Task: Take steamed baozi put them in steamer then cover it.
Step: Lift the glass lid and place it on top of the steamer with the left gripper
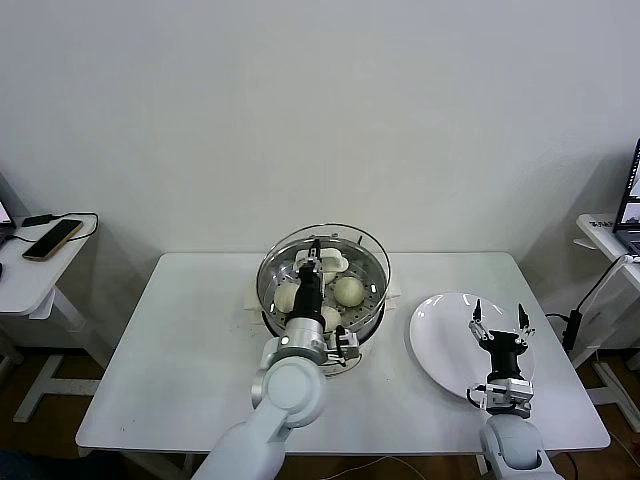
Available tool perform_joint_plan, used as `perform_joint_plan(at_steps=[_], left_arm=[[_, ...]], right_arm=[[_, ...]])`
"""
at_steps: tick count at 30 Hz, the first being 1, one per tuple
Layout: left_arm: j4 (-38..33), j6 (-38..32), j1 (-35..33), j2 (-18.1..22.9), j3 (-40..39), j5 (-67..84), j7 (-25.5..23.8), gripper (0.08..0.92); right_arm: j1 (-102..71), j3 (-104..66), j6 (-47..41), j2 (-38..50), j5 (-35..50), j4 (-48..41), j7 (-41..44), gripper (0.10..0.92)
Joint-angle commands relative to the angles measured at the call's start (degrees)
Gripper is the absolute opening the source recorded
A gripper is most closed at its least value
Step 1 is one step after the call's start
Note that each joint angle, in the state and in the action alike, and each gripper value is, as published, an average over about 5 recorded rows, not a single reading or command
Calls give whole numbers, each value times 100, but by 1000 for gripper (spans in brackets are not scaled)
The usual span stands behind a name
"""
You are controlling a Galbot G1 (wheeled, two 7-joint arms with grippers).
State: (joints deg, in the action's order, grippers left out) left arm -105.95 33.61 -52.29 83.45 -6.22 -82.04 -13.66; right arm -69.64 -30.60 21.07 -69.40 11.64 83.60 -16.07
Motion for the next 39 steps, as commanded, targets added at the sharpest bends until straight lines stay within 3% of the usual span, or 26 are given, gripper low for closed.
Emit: perform_joint_plan(at_steps=[1,39], left_arm=[[496,90,234,285,-230,-803,-464,188],[956,-67,363,327,-32,-934,-568,188]], right_arm=[[16,-14,5,-26,-28,-73,7,823],[57,-38,21,-56,-90,-121,25,823]])
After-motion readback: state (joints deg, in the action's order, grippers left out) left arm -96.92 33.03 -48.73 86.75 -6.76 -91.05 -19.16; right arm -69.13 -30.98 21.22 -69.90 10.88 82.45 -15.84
